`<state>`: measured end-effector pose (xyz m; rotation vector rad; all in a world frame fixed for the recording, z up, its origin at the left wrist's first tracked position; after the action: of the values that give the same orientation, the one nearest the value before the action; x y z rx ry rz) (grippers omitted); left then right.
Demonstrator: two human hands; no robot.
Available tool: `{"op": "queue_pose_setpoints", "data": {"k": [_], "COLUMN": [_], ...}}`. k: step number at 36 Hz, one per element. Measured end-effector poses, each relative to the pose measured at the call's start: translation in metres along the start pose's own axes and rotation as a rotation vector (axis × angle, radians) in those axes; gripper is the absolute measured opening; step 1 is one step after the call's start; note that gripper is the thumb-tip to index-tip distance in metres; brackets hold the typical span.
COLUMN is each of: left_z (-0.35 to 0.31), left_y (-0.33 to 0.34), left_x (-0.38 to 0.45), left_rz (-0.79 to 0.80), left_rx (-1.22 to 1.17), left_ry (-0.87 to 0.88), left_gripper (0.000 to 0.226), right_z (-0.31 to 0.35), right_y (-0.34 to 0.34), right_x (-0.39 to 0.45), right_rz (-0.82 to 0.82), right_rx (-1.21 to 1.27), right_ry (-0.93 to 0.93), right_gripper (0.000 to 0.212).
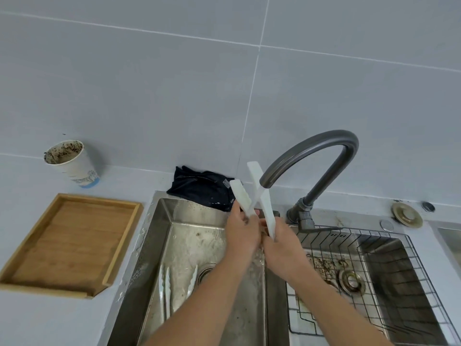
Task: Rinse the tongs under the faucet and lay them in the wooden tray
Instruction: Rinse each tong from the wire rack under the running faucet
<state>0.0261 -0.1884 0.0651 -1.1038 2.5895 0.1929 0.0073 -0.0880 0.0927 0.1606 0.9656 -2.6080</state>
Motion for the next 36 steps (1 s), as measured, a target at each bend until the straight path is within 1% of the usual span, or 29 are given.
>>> {"op": "queue_pose_setpoints", "data": {"k": [2,3,5,7,10,11,12,14,17,19,21,23,26,29,33,36], "left_z": [-0.005,-0.007,-0.012,-0.013,-0.008,-0.004,-0.002,0.003,-0.003,-0.008,-0.014,-0.021,-0.021,-0.013,-0.014,-0.010], "left_y": [-0.004,-0.006,-0.012,-0.014,-0.007,-0.002,0.002,0.005,-0.005,-0.016,-0.025,-0.028,-0.021,-0.007,-0.003,0.001], "left_x": [0.009,0.014,0.024,0.033,0.027,0.021,0.015,0.010,0.020,0.032,0.043,0.047,0.037,0.019,0.013,0.012], "left_rz": [-0.056,-0.085,-0.141,-0.149,-0.069,-0.036,-0.015,-0.023,-0.108,-0.180,-0.200,-0.176,-0.064,0.047,0.031,0.014], "left_rx": [0.058,0.075,0.132,0.215,0.288,0.298,0.311,0.321,0.393,0.499,0.552,0.534,0.528,0.470,0.445,0.476], "left_ry": [0.013,0.020,0.040,0.051,0.019,0.027,0.049,0.082,0.086,0.113,0.157,0.150,0.097,0.033,0.050,0.069], "left_gripper": [0.020,0.016,0.018,0.034,0.064,0.067,0.064,0.052,0.026,0.023,0.026,0.033,0.053,0.073,0.076,0.073], "right_z": [-0.001,-0.002,-0.003,-0.006,-0.010,-0.009,-0.009,-0.009,-0.011,-0.014,-0.019,-0.020,-0.015,-0.009,-0.008,-0.011], "right_y": [-0.001,0.000,0.001,0.003,0.003,0.003,0.002,0.001,0.002,0.003,0.006,0.006,0.000,-0.004,-0.003,-0.001], "right_x": [-0.008,-0.013,-0.023,-0.031,-0.031,-0.031,-0.030,-0.030,-0.037,-0.044,-0.051,-0.053,-0.046,-0.036,-0.032,-0.035], "right_rz": [-0.004,-0.004,0.000,0.001,-0.004,-0.009,-0.017,-0.021,0.005,0.018,0.032,0.026,-0.025,-0.055,-0.079,-0.083], "right_rx": [0.007,0.010,0.000,-0.017,-0.019,-0.011,-0.006,0.000,0.011,-0.021,-0.050,-0.045,-0.007,0.054,0.058,0.061], "right_ry": [-0.010,-0.017,-0.040,-0.061,-0.057,-0.053,-0.053,-0.060,-0.052,-0.054,-0.042,-0.033,-0.030,-0.023,-0.023,-0.016], "right_gripper": [0.005,0.005,0.012,0.016,0.016,0.016,0.016,0.018,0.019,0.021,0.023,0.024,0.026,0.029,0.028,0.029]}}
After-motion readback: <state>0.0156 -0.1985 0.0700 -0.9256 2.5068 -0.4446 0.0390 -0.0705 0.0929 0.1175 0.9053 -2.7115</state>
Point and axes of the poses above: each hand's wrist, its own x-axis towards the middle knuckle, its own y-axis out of the palm, z = x × y, the point moved 3 cm from there along x, towards the middle knuckle, and after that the axes turned 8 degrees about -z, right-handed, at the moved point
